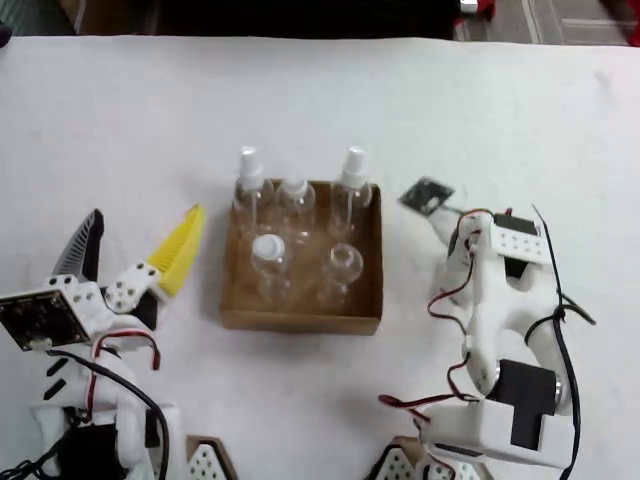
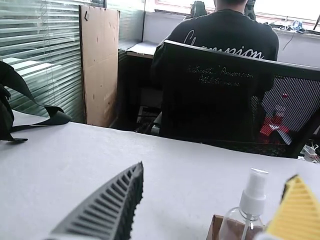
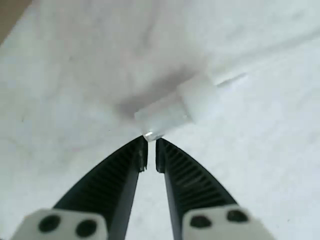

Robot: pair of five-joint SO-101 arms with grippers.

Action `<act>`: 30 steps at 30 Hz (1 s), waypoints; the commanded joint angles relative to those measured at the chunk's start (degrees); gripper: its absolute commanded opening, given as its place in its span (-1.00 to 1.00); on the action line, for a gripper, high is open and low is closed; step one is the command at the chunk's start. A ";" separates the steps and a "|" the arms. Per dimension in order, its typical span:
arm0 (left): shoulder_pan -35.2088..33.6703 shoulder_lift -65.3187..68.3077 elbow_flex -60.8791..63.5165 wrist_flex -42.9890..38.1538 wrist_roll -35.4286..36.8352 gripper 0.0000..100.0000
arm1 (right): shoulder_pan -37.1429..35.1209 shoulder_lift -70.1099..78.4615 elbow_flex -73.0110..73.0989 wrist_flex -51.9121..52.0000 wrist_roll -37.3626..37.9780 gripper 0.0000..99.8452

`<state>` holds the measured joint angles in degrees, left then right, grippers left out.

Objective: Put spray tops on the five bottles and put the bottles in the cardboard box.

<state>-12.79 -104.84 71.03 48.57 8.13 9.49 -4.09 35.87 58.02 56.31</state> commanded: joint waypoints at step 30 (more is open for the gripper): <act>0.40 0.13 -0.35 -0.26 0.62 -0.21 | 1.10 15.96 -27.34 -1.89 -19.25 -0.97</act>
<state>-12.79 -104.84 71.03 48.57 8.13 9.23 10.59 12.84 55.65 37.41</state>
